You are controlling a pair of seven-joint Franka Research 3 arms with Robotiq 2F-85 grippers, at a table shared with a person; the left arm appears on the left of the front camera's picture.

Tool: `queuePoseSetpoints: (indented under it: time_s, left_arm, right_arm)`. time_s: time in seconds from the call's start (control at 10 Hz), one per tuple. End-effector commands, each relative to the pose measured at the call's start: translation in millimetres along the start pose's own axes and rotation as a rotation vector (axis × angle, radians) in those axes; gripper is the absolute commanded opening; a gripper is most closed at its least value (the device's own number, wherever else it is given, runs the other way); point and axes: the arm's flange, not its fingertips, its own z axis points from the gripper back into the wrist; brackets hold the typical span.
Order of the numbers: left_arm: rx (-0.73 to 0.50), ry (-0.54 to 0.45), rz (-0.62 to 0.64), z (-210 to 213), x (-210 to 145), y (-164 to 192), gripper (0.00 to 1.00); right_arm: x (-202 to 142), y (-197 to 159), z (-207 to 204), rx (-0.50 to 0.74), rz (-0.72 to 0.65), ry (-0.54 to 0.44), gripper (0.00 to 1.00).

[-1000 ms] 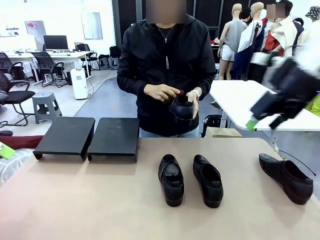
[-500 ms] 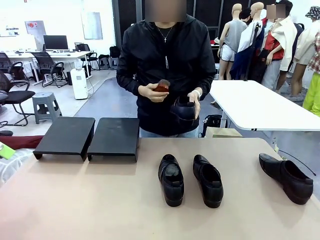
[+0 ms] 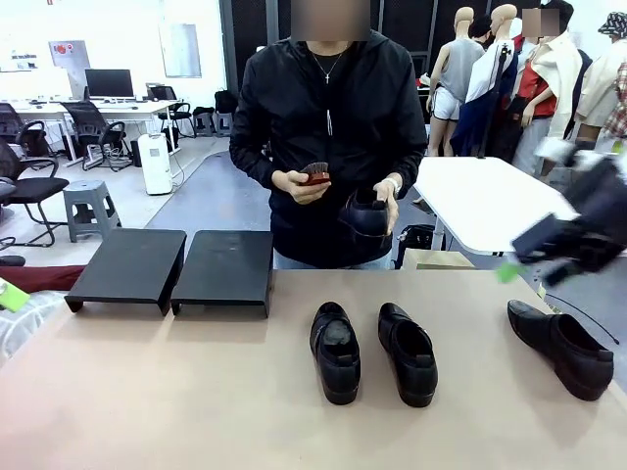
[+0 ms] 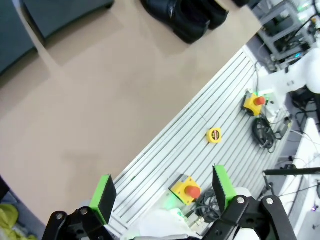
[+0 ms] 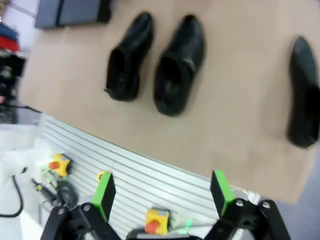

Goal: Organize the shoes by placing them on the stand.
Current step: Pick up one Shoe and place it in the middle of the table.

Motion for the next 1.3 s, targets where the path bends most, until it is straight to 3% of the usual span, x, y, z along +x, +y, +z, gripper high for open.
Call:
queuePoseSetpoints:
  time_s: [0.0,0.1,0.3,0.4,0.6,0.9,1.0,1.2]
  left_arm:
    - [-0.022,-0.011,-0.017,1,0,0,1.0]
    - [-0.022,-0.011,-0.017,1,0,0,1.0]
    - [-0.022,-0.011,-0.017,1,0,0,1.0]
    - [-0.022,-0.011,-0.017,1,0,0,1.0]
    - [-0.022,-0.011,-0.017,1,0,0,1.0]
    - [-0.022,-0.011,-0.017,1,0,0,1.0]
    - [-0.022,-0.011,-0.017,1,0,0,1.0]
    - [-0.022,-0.011,-0.017,1,0,0,1.0]
  right_arm:
    - [47,16,-4,-0.006,0.021,0.012,1.0]
    - [38,2,10,-0.007,0.005,-0.001,1.0]
    - [-26,-37,77,0.035,-0.096,-0.074,1.0]
    - [-67,-40,116,0.005,-0.092,-0.117,1.0]
    - [-128,-66,181,-0.106,-0.264,-0.208,1.0]
    - [-163,-119,210,-0.062,-0.439,-0.337,1.0]
    - [-166,-126,208,-0.028,-0.442,-0.374,1.0]
    - [-154,-123,198,-0.018,-0.416,-0.352,1.0]
